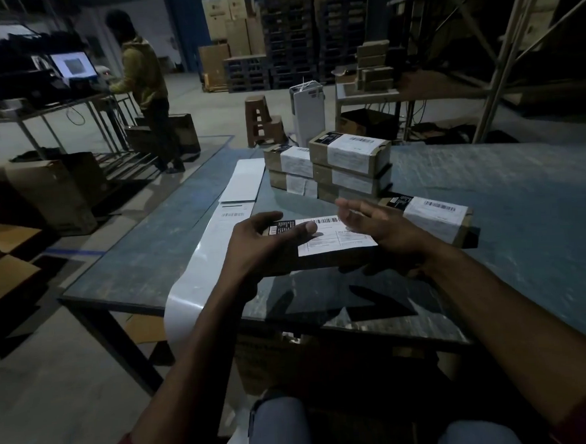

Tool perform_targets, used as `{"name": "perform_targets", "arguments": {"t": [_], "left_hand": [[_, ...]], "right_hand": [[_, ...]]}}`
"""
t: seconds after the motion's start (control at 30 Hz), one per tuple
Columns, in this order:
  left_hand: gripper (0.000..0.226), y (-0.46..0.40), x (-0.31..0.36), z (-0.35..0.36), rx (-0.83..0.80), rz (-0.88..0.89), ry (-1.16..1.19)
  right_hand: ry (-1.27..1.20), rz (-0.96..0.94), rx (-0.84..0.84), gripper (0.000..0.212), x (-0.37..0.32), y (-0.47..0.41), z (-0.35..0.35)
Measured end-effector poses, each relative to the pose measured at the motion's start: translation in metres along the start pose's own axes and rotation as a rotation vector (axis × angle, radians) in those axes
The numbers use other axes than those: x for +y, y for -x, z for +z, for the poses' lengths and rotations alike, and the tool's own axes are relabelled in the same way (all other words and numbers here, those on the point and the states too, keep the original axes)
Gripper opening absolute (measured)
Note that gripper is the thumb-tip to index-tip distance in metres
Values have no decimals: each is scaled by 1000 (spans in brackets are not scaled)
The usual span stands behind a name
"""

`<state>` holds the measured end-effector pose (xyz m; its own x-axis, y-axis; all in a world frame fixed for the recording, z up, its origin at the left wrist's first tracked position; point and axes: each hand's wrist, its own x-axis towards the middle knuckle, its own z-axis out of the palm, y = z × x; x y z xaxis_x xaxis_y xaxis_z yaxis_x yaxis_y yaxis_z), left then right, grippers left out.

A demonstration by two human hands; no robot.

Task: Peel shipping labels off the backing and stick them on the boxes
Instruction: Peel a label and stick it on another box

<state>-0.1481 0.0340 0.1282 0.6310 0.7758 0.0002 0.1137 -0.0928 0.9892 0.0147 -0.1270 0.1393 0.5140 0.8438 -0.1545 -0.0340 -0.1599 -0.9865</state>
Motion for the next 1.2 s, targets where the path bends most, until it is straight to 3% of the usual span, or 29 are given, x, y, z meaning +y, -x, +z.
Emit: {"name": "perform_targets", "arguments": {"t": [0.2, 0.33, 0.43, 0.57, 0.73, 1.1, 1.2], "left_hand": [[92, 5, 3, 0, -54, -61, -57], [63, 9, 7, -1, -91, -73, -108], [52, 10, 8, -3, -113, -73, -124], [55, 10, 8, -4, -133, -106, -170], [87, 9, 6, -1, -96, -135, -228], [53, 20, 9, -3, -204, -145, -266], [54, 18, 5, -5, -212, -147, -260]], "right_hand": [[14, -10, -42, 53, 3, 3, -2], [8, -23, -54, 61, 11, 0, -5], [72, -41, -33, 64, 16, -2, -6], [100, -33, -40, 66, 21, -6, -8], [103, -49, -31, 67, 24, -9, -7], [40, 48, -83, 60, 31, -11, -12], [34, 46, -82, 78, 37, -15, -15]]}}
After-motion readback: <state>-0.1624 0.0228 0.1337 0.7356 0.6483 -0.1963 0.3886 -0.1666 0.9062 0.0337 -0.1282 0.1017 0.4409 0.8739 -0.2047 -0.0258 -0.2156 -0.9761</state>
